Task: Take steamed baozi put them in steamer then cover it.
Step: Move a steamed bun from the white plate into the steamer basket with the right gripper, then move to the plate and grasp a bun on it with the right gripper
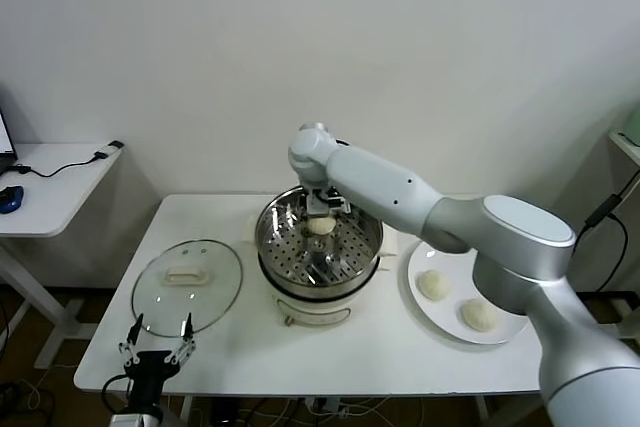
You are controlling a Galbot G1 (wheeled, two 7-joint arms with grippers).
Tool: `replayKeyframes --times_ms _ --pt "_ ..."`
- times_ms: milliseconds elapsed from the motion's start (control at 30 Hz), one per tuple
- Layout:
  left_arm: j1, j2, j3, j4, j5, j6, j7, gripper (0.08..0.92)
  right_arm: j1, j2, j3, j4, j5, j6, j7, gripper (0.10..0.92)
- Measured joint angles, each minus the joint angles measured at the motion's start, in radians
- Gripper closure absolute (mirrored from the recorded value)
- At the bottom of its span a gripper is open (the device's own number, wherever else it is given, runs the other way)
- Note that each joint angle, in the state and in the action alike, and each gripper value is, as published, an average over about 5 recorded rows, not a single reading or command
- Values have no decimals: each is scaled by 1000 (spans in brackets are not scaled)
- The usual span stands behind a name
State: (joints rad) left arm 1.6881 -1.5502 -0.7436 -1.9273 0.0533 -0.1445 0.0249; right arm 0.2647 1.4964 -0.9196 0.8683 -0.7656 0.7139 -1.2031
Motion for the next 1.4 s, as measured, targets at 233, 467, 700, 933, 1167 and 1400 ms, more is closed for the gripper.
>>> replayKeyframes --times_ms 233,467,700,933,1167,1400 --pt "0 -1 -1 -1 2 1 -1 177 35 -32 5 50 40 -3 -21 203" --pt "-4 -10 7 -6 13 4 -1 177 135 -136 -25 144 207 -70 -46 203" --pt "-2 -14 13 -19 17 7 -3 177 258 -340 -141 245 492 -260 -6 203" --pt "-7 -21 19 -33 16 10 -19 177 274 -553 -220 316 743 -555 86 203" --pt "-3 -28 19 -33 18 11 -27 177 220 -707 -266 346 933 -775 111 203" --pt "8 -29 10 -32 17 9 -31 177 116 -765 -259 338 986 -880 113 203"
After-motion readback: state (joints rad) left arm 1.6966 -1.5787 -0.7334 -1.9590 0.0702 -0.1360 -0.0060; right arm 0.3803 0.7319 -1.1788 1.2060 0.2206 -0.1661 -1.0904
